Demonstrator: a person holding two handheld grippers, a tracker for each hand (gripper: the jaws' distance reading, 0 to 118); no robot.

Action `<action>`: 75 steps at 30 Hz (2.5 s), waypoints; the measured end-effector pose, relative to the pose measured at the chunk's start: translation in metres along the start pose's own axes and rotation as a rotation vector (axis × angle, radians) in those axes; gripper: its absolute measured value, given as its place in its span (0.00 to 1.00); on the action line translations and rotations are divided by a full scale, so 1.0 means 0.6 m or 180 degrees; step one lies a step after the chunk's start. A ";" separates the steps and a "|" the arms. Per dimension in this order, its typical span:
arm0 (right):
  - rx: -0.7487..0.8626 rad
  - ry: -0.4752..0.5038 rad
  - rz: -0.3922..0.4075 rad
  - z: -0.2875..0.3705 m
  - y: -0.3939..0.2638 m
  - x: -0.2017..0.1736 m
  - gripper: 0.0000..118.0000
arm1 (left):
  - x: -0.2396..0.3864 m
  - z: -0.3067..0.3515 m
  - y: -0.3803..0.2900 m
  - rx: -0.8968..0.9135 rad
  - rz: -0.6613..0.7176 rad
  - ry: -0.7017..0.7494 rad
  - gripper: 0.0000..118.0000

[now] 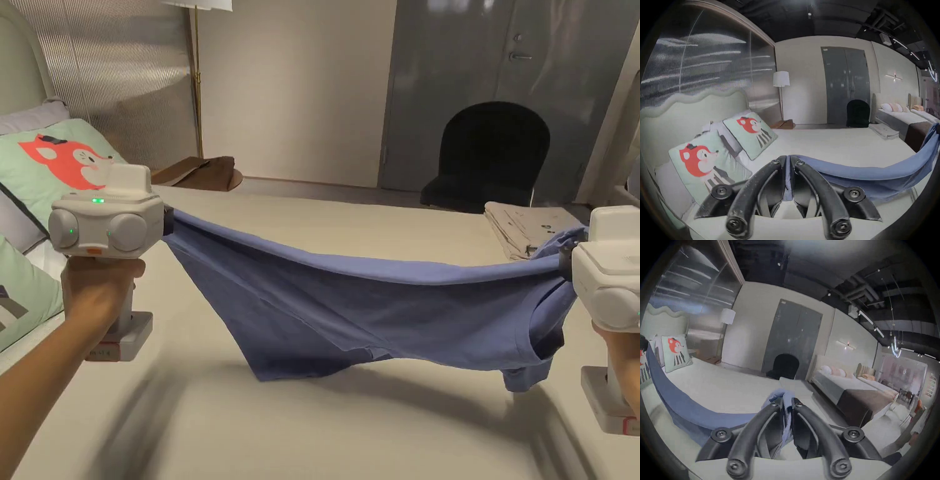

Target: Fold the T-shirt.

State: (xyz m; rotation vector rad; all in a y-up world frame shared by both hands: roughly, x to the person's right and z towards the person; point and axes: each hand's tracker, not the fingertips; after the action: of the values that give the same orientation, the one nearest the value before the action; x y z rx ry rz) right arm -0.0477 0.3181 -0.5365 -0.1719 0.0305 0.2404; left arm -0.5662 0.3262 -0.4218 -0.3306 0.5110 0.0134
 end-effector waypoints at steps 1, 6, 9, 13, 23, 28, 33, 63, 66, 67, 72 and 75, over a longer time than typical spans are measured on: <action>-0.0086 0.0032 0.0011 -0.002 -0.020 -0.005 0.07 | -0.004 -0.001 -0.021 -0.0089 0.0013 0.0006 0.02; -0.0472 0.0164 -0.0018 0.009 -0.124 -0.018 0.07 | -0.033 0.014 -0.136 -0.0521 0.0041 -0.0006 0.02; -0.0705 0.0241 -0.0081 0.031 -0.190 -0.015 0.07 | -0.058 0.044 -0.213 -0.0753 0.0110 -0.0014 0.02; -0.1022 0.0398 -0.0175 0.079 -0.244 0.000 0.07 | -0.090 0.092 -0.291 -0.1043 0.0239 -0.0037 0.02; -0.1259 0.0529 -0.0244 0.246 -0.348 0.035 0.07 | -0.139 0.241 -0.426 -0.1351 0.0405 -0.0044 0.02; -0.1347 0.0562 -0.0323 0.328 -0.388 0.064 0.07 | -0.165 0.327 -0.469 -0.1439 0.0421 -0.0085 0.02; -0.1544 0.0586 -0.0415 0.404 -0.435 0.086 0.07 | -0.197 0.394 -0.520 -0.1650 0.0462 -0.0121 0.02; -0.0293 0.0482 -0.0543 0.510 -0.256 0.008 0.86 | -0.033 0.483 -0.339 -0.0099 0.0313 -0.0512 0.89; -0.0044 0.0418 -0.0529 0.526 -0.226 0.002 0.86 | -0.005 0.497 -0.314 0.0213 0.0438 -0.0597 0.89; 0.0015 0.0413 -0.0507 0.529 -0.219 0.000 0.86 | 0.004 0.502 -0.306 0.0292 0.0440 -0.0650 0.89; 0.0265 0.0343 -0.0373 0.546 -0.200 -0.009 0.72 | 0.039 0.501 -0.300 0.0558 0.0193 -0.0826 0.76; 0.0301 0.0364 -0.0356 0.545 -0.196 -0.009 0.25 | 0.055 0.499 -0.303 0.0555 0.0040 -0.0943 0.33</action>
State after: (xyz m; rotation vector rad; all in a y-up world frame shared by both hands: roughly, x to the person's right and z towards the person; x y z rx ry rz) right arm -0.0216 0.2609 -0.1946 -0.0928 0.1452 0.1170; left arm -0.3771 0.2456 -0.1360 -0.1506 0.2181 0.0293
